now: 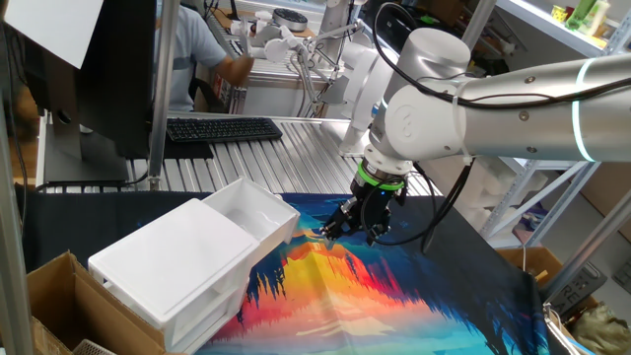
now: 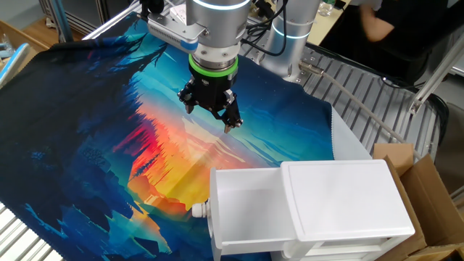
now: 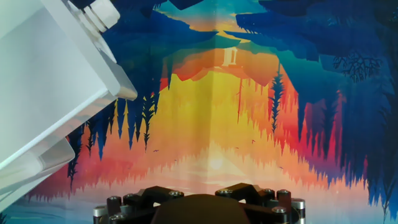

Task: Grasp the handle and close the drawer

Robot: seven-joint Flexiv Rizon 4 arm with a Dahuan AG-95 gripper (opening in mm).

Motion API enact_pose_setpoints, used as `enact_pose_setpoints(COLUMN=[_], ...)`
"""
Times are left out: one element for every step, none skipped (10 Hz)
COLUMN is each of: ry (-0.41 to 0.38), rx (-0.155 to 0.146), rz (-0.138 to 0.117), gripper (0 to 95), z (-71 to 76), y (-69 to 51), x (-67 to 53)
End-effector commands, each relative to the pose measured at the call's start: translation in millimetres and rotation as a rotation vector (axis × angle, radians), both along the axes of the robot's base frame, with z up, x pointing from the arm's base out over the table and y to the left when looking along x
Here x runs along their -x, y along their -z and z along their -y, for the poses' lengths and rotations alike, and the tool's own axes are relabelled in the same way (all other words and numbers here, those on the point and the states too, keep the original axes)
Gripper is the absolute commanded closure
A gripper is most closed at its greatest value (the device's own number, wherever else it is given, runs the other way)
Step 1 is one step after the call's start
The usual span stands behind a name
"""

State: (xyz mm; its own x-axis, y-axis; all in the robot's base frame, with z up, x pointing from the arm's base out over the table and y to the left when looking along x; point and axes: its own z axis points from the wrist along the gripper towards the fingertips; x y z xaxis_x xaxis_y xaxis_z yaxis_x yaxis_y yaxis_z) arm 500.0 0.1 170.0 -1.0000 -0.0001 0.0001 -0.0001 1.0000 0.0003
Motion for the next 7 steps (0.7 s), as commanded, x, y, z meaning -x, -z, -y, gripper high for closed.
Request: enact_pose_setpoints(ry=[0.471,0.462,0.465,0.471,0.475,0.484,0.500], rx=[0.077,0.073,0.071,0.072,0.072,0.071,0.084], rz=[-0.127,-0.127,-0.125,-0.124,-0.125,-0.128,-0.145], gripper=[95.0,95.0,95.0,95.0,95.0,95.0,95.0], z=[0.1,0.1,0.3,0.4,0.4,0.4,0.3], y=[-0.1,-0.2,-0.7,-1.1,-1.2,-1.2,-1.1], x=[-0.1,-0.5,-1.5,-2.2,-2.5,-2.6,-2.7])
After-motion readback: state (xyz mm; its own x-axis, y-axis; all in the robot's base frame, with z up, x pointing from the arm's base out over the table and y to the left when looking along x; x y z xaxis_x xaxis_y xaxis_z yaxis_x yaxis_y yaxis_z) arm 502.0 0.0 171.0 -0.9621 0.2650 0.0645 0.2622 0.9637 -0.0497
